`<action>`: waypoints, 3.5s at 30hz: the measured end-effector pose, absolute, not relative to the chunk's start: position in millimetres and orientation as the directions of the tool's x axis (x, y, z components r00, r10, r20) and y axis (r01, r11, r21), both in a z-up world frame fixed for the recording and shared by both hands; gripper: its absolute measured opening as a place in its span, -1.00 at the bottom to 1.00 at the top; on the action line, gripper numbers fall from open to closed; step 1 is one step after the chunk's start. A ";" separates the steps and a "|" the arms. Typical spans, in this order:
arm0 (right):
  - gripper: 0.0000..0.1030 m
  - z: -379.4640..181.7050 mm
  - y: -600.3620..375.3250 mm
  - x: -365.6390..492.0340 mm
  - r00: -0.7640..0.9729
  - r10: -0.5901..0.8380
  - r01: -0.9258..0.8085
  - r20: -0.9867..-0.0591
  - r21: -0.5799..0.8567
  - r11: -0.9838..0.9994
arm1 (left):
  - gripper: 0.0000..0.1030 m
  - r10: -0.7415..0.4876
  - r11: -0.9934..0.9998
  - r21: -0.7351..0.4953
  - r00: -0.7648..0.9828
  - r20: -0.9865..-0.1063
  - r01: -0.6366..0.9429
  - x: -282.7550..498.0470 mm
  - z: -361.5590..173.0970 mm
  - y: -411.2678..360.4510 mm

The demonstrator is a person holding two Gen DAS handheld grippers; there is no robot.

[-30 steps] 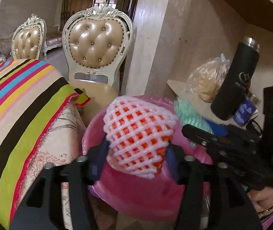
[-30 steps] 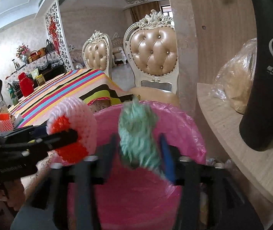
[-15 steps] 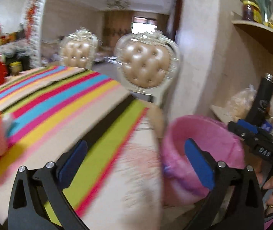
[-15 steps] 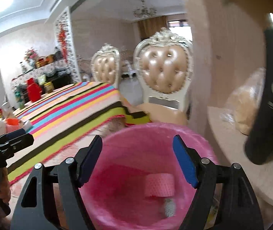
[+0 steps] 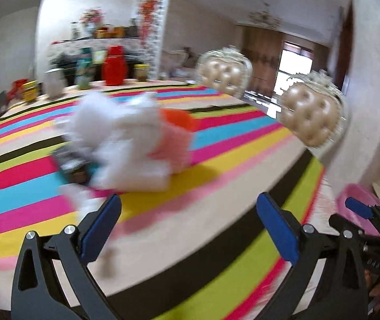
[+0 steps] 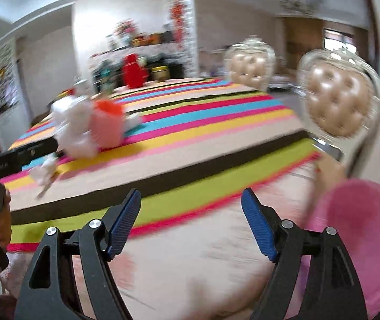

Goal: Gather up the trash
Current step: 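Grasp a white plastic bag with the left tool while the right tool grasps a white foam block, then carry the bag and foam block to the wastebasket and release both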

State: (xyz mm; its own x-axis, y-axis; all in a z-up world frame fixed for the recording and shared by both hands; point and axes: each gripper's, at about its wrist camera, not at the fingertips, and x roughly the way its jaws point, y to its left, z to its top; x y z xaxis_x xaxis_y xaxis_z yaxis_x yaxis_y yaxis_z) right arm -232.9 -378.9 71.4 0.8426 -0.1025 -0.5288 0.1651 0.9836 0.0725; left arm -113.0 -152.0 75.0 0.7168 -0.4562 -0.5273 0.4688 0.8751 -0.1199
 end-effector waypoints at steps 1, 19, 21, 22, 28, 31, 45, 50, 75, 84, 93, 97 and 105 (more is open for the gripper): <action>0.47 72.7 -364.8 -225.3 0.846 -0.085 0.139 -0.526 0.064 0.988 | 0.91 -0.424 0.893 -0.109 0.734 -0.531 0.437 -110.9 73.8 -138.1; 0.48 77.0 -296.0 -134.9 0.825 0.055 -0.038 -0.563 0.043 0.998 | 0.68 -0.164 0.950 0.049 0.627 -0.762 0.308 -11.9 26.5 -95.3; 0.48 78.2 -289.1 -122.9 0.824 0.072 -0.058 -0.561 0.043 0.997 | 0.33 -0.177 0.943 0.043 0.608 -0.774 0.329 -6.5 20.4 -94.4; 0.48 78.4 -285.7 -118.3 0.824 0.077 -0.063 -0.561 0.043 0.997 | -0.06 -0.203 0.936 0.021 0.590 -0.781 0.350 -5.2 17.3 -92.5; 0.48 78.8 -261.6 -88.0 0.821 0.115 -0.108 -0.560 0.045 0.993 | -0.49 -0.264 0.941 -0.018 0.696 -0.667 0.339 -17.5 39.1 -64.8; 0.48 79.7 -254.2 -73.6 0.824 0.116 -0.108 -0.554 0.047 0.993 | -0.49 -0.239 0.964 -0.047 0.780 -0.578 0.261 -25.4 55.1 -41.4; 0.53 68.7 -243.7 -10.2 0.760 0.121 -0.139 -0.638 0.022 0.990 | -0.46 -0.243 0.957 -0.254 0.856 -0.455 0.137 -41.0 79.6 8.8; 0.28 63.9 -224.5 -2.7 0.713 0.234 -0.262 -0.661 0.058 0.963 | -0.46 -0.192 0.969 -0.223 0.891 -0.412 0.106 -48.3 83.6 8.4; -0.35 107.1 -258.0 -110.6 0.648 0.606 -0.461 -0.461 0.396 0.794 | -0.45 -0.102 0.974 -0.222 0.958 -0.267 0.042 -100.6 103.6 19.5; -0.35 125.1 -269.6 -162.4 0.750 0.529 -0.431 -0.398 0.313 0.846 | -0.43 -0.196 0.971 -0.185 0.950 -0.242 0.153 -162.7 119.9 -3.2; -0.35 120.0 -296.0 -188.1 0.842 0.341 -0.277 -0.417 0.208 0.938 | -0.44 -0.330 0.943 -0.151 0.899 -0.287 0.298 -189.6 109.3 -44.1; -0.35 115.4 -301.0 -194.7 0.865 0.255 -0.208 -0.432 0.154 0.966 | -0.44 -0.365 0.931 -0.127 0.875 -0.319 0.342 -185.8 100.6 -64.5; -0.35 107.6 -315.6 -208.2 0.892 0.104 -0.080 -0.440 0.074 0.994 | -0.44 -0.428 0.896 -0.060 0.821 -0.378 0.440 -178.3 91.1 -106.6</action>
State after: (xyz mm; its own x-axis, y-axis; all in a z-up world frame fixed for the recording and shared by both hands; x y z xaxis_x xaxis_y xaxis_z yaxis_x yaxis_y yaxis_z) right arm -208.2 -315.6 107.6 0.8918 0.1040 -0.4404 -0.0795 0.9941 0.0737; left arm -178.3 -106.6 91.1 0.8209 -0.4279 -0.3781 0.4396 0.8962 -0.0598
